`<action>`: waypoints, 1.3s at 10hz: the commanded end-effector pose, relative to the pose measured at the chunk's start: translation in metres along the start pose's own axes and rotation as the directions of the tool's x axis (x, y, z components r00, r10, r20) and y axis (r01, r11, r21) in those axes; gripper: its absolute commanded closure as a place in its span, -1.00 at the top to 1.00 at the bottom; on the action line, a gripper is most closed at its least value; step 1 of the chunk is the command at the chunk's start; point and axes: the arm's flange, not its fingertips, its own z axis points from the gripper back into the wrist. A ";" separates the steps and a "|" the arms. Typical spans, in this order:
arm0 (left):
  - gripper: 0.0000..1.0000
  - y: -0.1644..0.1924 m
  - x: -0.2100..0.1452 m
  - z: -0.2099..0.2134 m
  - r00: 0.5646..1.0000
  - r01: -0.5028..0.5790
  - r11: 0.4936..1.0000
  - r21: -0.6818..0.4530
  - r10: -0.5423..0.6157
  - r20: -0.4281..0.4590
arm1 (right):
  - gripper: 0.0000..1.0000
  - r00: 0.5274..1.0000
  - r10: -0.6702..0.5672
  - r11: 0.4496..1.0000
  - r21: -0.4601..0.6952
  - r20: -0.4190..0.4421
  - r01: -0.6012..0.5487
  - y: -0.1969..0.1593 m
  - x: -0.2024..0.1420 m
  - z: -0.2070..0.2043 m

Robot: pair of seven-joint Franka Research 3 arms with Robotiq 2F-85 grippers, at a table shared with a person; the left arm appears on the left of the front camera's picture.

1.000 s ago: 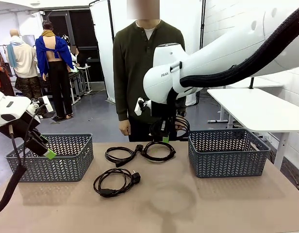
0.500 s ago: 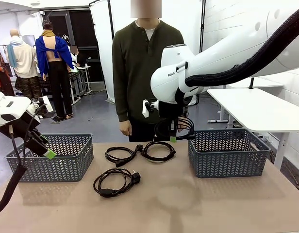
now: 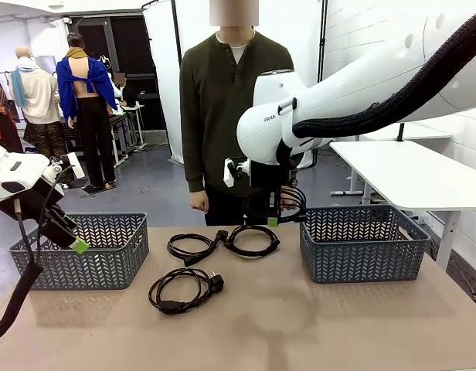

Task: Organize the cables according to human instructions.
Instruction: Pick up a bundle of cables and place it in the basket indicated by the human.

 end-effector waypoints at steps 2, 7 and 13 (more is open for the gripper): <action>1.00 -0.001 -0.001 0.000 1.000 -0.014 1.000 -0.010 0.014 0.006 | -1.00 1.000 0.015 0.999 0.037 0.005 -0.015 -0.014 -0.028 0.011; 1.00 -0.001 -0.001 0.000 1.000 -0.014 1.000 -0.010 0.014 0.006 | -1.00 0.997 0.076 0.995 0.059 0.004 -0.076 -0.032 -0.112 0.007; 1.00 -0.001 -0.001 0.000 1.000 -0.014 1.000 -0.010 0.014 0.006 | -1.00 0.992 0.119 0.992 0.044 -0.049 -0.116 -0.049 -0.182 -0.024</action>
